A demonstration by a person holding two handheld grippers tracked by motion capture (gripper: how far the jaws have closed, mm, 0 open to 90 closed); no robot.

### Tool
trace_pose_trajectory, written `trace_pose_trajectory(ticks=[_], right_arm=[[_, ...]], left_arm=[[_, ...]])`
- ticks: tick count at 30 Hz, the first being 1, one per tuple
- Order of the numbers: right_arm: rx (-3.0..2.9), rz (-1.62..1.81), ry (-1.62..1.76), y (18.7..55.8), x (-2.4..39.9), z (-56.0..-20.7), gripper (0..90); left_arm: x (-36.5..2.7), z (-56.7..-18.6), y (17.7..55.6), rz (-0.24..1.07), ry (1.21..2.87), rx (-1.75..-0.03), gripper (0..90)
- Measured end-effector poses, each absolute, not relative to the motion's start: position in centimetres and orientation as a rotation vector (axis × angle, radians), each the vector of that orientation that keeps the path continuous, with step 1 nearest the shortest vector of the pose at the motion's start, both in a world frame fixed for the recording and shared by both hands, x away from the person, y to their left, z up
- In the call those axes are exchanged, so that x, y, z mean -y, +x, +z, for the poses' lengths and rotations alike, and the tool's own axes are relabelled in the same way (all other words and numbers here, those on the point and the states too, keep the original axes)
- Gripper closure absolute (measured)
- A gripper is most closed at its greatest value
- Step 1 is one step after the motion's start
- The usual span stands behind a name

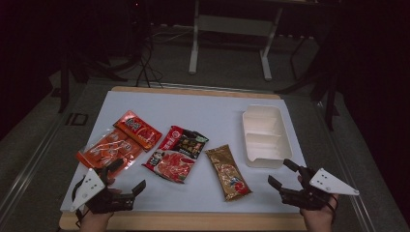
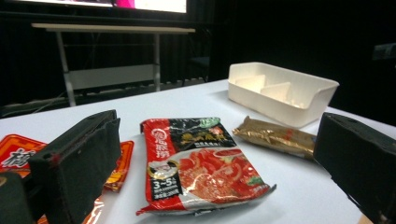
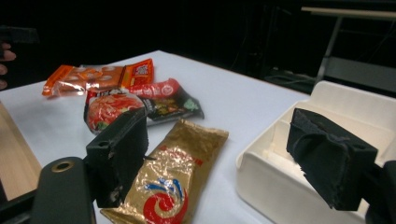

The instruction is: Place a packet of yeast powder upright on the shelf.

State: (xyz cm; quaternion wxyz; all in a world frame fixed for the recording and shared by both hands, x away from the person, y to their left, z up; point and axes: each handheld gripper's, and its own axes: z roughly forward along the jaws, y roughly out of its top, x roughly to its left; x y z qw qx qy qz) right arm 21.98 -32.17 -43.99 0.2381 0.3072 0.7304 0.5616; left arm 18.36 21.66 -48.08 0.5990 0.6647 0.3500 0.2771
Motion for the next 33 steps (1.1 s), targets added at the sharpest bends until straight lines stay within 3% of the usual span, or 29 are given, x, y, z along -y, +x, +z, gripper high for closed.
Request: trace_pose_trajectory(ticks=[11,33], right_arm=[[-2.001,1.527,0.792,22.1,32.6,-43.8,21.4],[-2.123,1.489,0.813,23.6,31.2,-41.3,13.4]], left_arm=[[-21.2,-48.0,18.2,0.637,1.57,-0.755,1.5],[-20.5,-48.1,18.2,0.626,1.607,-0.71,1.5]])
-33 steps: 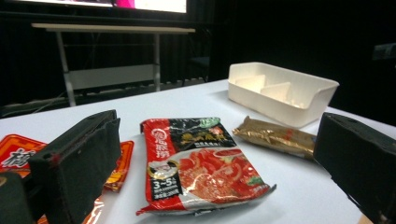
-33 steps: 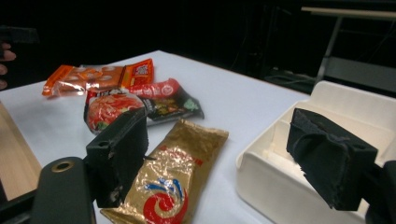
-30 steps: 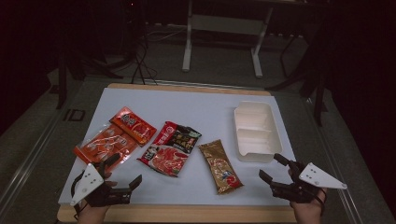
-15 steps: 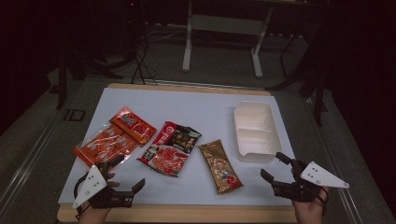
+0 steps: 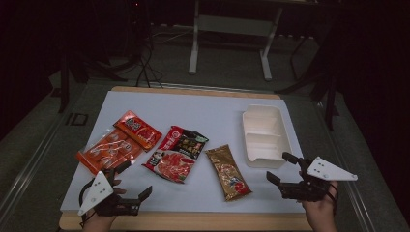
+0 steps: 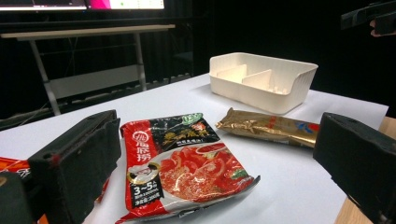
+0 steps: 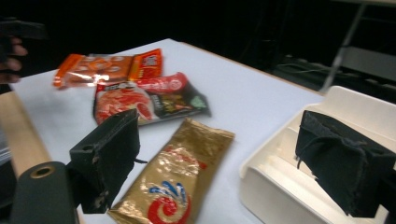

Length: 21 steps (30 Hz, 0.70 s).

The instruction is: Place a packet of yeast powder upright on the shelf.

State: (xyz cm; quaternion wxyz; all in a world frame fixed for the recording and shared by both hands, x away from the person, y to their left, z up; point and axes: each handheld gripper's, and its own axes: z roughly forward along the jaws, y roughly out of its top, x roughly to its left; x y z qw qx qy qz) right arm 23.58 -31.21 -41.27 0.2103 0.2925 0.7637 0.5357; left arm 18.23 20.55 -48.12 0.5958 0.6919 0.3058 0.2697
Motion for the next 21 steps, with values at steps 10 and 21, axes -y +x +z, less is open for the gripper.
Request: trace_pose_trajectory(ticks=[10,21], right_arm=[[-2.217,1.492,0.761,26.2,29.5,-39.2,10.7],[-2.368,1.428,0.699,29.5,26.2,-39.1,15.4]], left_arm=[[-20.4,-48.3,18.3,0.593,1.608,-0.708,1.6],[-20.3,-48.3,18.3,0.574,1.604,-0.703,1.5]])
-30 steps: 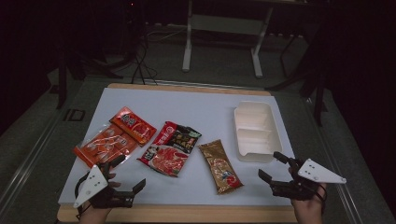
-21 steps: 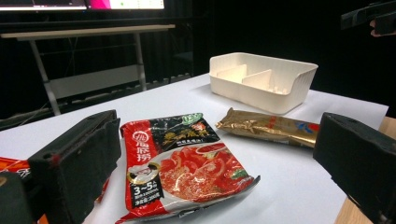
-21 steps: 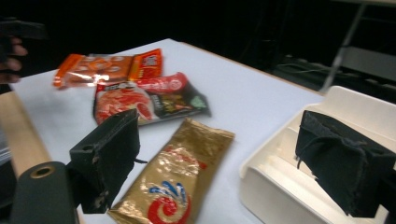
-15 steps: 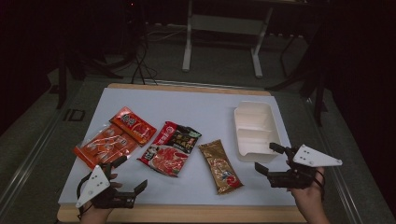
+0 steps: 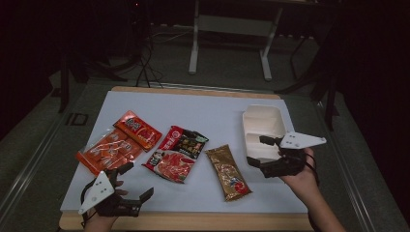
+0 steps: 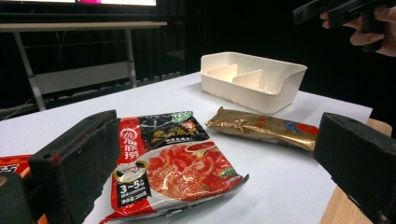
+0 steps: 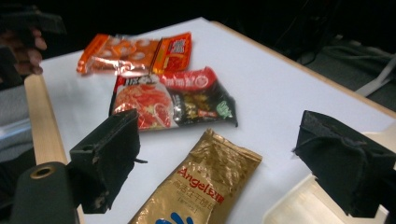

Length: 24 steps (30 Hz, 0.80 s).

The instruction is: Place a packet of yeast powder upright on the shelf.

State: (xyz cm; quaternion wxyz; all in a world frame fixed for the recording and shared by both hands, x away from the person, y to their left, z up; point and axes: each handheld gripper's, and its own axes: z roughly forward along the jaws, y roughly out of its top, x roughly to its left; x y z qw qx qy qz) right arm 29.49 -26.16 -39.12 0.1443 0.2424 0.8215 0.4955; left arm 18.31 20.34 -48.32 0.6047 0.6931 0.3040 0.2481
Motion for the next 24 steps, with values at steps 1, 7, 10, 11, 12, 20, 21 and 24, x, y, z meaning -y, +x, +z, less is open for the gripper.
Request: trace_pose_trajectory(ticks=[1,7,10,11,12,20,21,24], right_arm=[[-2.368,1.428,0.699,29.5,26.2,-39.1,15.4],[-2.475,1.373,0.67,31.7,23.7,-39.6,19.1],[-2.522,1.342,0.673,32.6,22.9,-40.1,19.2],[-2.537,1.322,0.673,33.0,22.5,-40.3,20.9],[-2.55,1.305,0.674,33.3,22.3,-40.4,20.9],[-2.65,1.18,0.654,35.5,20.6,-41.9,23.0],[-2.657,1.165,0.651,35.7,20.4,-42.1,23.0],[-2.687,1.101,0.641,36.4,19.7,-42.6,23.9]], left_arm=[[-20.4,-48.3,18.3,0.57,1.602,-0.702,1.5],[-20.3,-48.4,18.4,0.565,1.605,-0.702,1.5],[-20.2,-48.5,18.4,0.57,1.614,-0.7,1.5],[-20.2,-48.5,18.4,0.567,1.615,-0.699,1.5],[-20.2,-48.5,18.4,0.566,1.617,-0.701,1.5],[-20.3,-48.5,18.4,0.563,1.619,-0.701,1.5],[-20.3,-48.5,18.4,0.562,1.618,-0.7,1.5],[-20.3,-48.5,18.5,0.562,1.62,-0.7,1.5]])
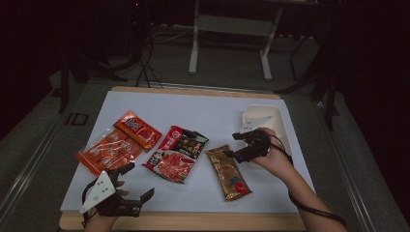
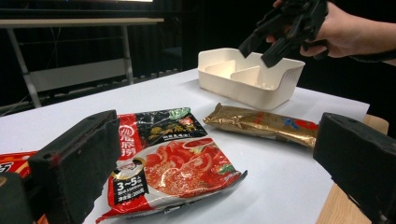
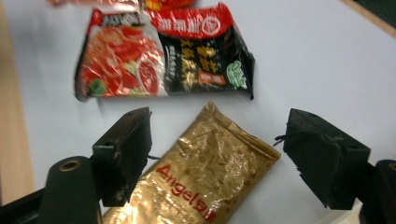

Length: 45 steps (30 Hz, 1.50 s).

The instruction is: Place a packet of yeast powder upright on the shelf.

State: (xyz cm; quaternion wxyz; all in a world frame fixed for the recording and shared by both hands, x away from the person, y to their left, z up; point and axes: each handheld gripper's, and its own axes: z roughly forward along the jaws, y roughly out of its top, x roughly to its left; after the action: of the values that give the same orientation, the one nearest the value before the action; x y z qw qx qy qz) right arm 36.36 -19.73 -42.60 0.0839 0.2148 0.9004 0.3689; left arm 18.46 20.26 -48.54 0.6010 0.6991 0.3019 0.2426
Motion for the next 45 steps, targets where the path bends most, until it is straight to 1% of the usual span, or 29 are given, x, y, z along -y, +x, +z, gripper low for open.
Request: trace_pose_trajectory(ticks=[4,12,13,17,18,22,32,36,40,45], right_arm=[[-2.732,1.046,0.649,37.4,18.9,-43.3,25.6],[-2.811,0.908,0.666,39.2,17.5,-44.9,26.2],[-2.81,0.893,0.662,39.3,17.3,-45.0,27.8],[-2.82,0.845,0.664,39.7,16.7,-45.4,28.8],[-2.838,0.824,0.666,40.0,16.3,-45.6,31.2],[-2.876,0.743,0.673,40.7,15.6,-46.2,32.2],[-2.946,0.482,0.699,42.3,14.4,-48.2,32.4],[-2.95,0.44,0.701,42.5,14.0,-48.6,32.3],[-2.962,0.375,0.732,43.0,13.7,-49.3,28.5],[-2.992,0.343,0.777,43.5,13.5,-49.9,28.8]], left_arm=[[-20.2,-48.6,18.5,0.562,1.623,-0.699,1.5],[-20.3,-48.6,18.5,0.558,1.626,-0.699,1.5],[-20.3,-48.6,18.5,0.557,1.624,-0.697,1.5],[-20.3,-48.6,18.5,0.561,1.625,-0.695,1.5],[-20.3,-48.6,18.5,0.556,1.626,-0.697,1.5],[-20.2,-48.6,18.5,0.557,1.632,-0.694,1.5],[-20.1,-48.7,18.6,0.55,1.641,-0.688,1.5],[-20.1,-48.7,18.6,0.549,1.643,-0.686,1.5],[-20.0,-48.7,18.5,0.547,1.647,-0.683,1.5],[-20.0,-48.8,18.6,0.546,1.652,-0.683,1.5]])
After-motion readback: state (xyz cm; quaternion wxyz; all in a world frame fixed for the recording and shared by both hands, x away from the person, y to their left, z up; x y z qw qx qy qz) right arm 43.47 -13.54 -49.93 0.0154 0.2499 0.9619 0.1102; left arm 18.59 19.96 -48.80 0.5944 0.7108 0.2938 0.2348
